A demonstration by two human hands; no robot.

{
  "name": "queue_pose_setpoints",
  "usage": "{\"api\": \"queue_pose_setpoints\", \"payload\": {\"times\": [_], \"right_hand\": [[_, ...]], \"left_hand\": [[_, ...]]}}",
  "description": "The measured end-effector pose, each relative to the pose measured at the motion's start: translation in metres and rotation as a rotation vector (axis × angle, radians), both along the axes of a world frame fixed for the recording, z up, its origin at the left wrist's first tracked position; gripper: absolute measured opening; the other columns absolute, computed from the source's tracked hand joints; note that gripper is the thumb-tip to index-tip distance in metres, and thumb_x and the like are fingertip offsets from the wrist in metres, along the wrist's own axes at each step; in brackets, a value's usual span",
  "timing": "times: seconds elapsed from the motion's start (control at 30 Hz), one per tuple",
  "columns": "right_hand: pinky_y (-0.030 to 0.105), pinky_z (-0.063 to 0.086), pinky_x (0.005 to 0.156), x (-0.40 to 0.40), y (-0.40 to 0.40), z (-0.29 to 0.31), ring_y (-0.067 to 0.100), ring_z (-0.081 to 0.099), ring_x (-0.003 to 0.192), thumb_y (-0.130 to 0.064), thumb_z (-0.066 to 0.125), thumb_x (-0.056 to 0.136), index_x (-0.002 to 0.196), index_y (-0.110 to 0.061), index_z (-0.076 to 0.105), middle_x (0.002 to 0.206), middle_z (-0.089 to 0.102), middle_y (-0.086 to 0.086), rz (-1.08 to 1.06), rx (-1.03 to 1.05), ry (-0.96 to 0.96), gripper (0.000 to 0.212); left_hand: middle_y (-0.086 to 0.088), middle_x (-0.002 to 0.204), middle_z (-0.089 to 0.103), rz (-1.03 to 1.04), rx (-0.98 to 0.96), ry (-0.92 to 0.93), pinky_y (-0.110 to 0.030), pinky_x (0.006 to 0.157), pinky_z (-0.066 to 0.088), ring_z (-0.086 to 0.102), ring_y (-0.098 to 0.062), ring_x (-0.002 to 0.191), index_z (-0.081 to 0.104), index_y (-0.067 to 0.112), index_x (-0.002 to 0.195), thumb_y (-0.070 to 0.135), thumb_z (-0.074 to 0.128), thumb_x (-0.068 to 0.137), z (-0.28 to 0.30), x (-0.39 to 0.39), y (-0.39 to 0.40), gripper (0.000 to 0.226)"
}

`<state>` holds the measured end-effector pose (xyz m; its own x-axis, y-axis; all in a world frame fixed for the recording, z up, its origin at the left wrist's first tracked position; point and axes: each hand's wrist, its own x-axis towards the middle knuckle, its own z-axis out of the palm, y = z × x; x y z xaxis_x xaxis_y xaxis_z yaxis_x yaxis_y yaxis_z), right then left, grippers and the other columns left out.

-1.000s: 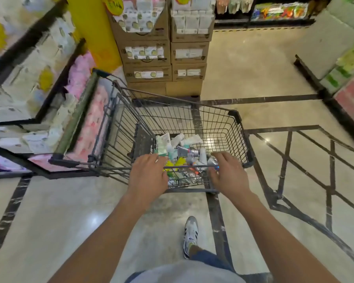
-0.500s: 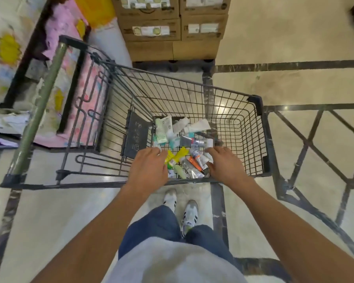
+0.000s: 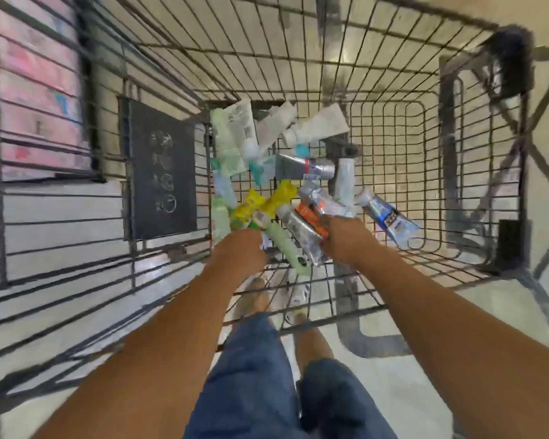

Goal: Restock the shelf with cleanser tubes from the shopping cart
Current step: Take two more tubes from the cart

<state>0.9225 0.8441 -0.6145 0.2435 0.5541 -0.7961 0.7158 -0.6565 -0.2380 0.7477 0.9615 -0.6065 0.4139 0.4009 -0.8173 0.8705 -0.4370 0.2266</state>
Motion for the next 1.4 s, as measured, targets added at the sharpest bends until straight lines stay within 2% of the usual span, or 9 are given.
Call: {"api": "queue_pose_setpoints", "payload": {"times": [0.13,0.27,0.37,0.47,0.6,0.8,0.9,1.1,1.4], "right_hand": [[0.048,0.053,0.089,-0.007,0.002,-0.039,0.034,0.057,0.114,-0.007,0.058,0.087,0.137,-0.016,0.049,0.13,0.057,0.01,0.096,0.033,0.093,0.052],[0.051,0.05,0.093,0.004,0.001,-0.063,0.035,0.044,0.13,-0.014,0.066,0.088,0.149,-0.026,0.04,0.152,0.039,0.006,0.357,0.135,0.051,0.067],[0.05,0.056,0.078,0.02,0.002,-0.075,0.039,0.046,0.132,-0.005,0.067,0.08,0.142,-0.025,0.053,0.152,0.043,0.011,0.643,0.277,0.004,0.067],[0.044,0.054,0.071,0.029,0.006,-0.085,0.038,0.059,0.114,-0.003,0.061,0.069,0.133,-0.025,0.062,0.139,0.055,0.016,0.849,0.331,-0.04,0.067],[0.046,0.047,0.085,0.026,0.012,-0.1,0.038,0.051,0.123,-0.006,0.071,0.069,0.137,-0.033,0.054,0.147,0.045,0.016,0.98,0.337,-0.08,0.075],[0.049,0.038,0.087,0.026,0.016,-0.111,0.036,0.051,0.124,-0.02,0.029,0.09,0.132,-0.038,0.054,0.159,0.035,0.005,1.061,0.376,-0.154,0.052],[0.049,0.041,0.089,0.023,0.022,-0.11,0.031,0.054,0.114,-0.016,0.032,0.088,0.122,-0.033,0.058,0.154,0.041,-0.002,1.105,0.436,-0.155,0.046],[0.042,0.045,0.083,0.019,0.032,-0.111,0.025,0.059,0.1,-0.017,0.077,0.076,0.11,-0.03,0.065,0.124,0.063,-0.013,1.08,0.466,-0.132,0.039],[0.042,0.041,0.093,0.016,0.028,-0.113,0.027,0.053,0.115,-0.018,0.061,0.086,0.126,-0.029,0.056,0.138,0.054,-0.009,1.064,0.351,-0.206,0.041]], "left_hand": [[-0.013,0.102,0.07,0.155,-0.122,-0.085,-0.034,0.079,0.052,0.065,-0.032,0.097,0.069,0.017,0.109,0.024,0.06,0.089,-0.05,0.009,-0.011,0.023],[-0.007,0.119,0.062,-0.337,0.059,-0.141,-0.039,0.085,0.051,0.061,-0.03,0.108,0.056,0.02,0.125,0.022,0.061,0.089,-0.075,0.013,-0.007,0.036],[-0.008,0.122,0.058,-0.678,0.177,-0.359,-0.042,0.082,0.049,0.058,-0.032,0.112,0.055,0.017,0.129,0.012,0.066,0.08,-0.086,0.009,0.002,0.051],[-0.011,0.112,0.064,-0.735,0.217,-0.488,-0.042,0.069,0.057,0.064,-0.034,0.098,0.066,0.017,0.118,0.007,0.08,0.06,-0.1,0.002,0.005,0.061],[-0.012,0.113,0.063,-0.743,0.233,-0.57,-0.04,0.063,0.054,0.063,-0.032,0.092,0.068,0.017,0.117,0.007,0.082,0.061,-0.114,-0.001,0.001,0.059],[-0.019,0.109,0.065,-0.71,0.181,-0.792,-0.044,0.078,0.054,0.059,-0.036,0.102,0.074,0.01,0.107,-0.001,0.074,0.066,-0.129,-0.01,-0.002,0.042],[-0.019,0.112,0.062,-0.68,0.049,-0.739,-0.048,0.087,0.053,0.06,-0.038,0.105,0.072,0.012,0.115,0.01,0.06,0.074,-0.132,-0.012,0.005,0.043],[-0.004,0.11,0.064,-0.784,-0.198,-0.442,-0.043,0.081,0.051,0.061,-0.029,0.097,0.058,0.025,0.122,0.024,0.056,0.088,-0.124,0.017,0.026,0.034],[-0.005,0.119,0.057,-0.906,-0.335,-0.17,-0.036,0.091,0.046,0.052,-0.026,0.111,0.05,0.033,0.134,0.032,0.07,0.084,-0.132,0.025,0.027,0.054]]}}
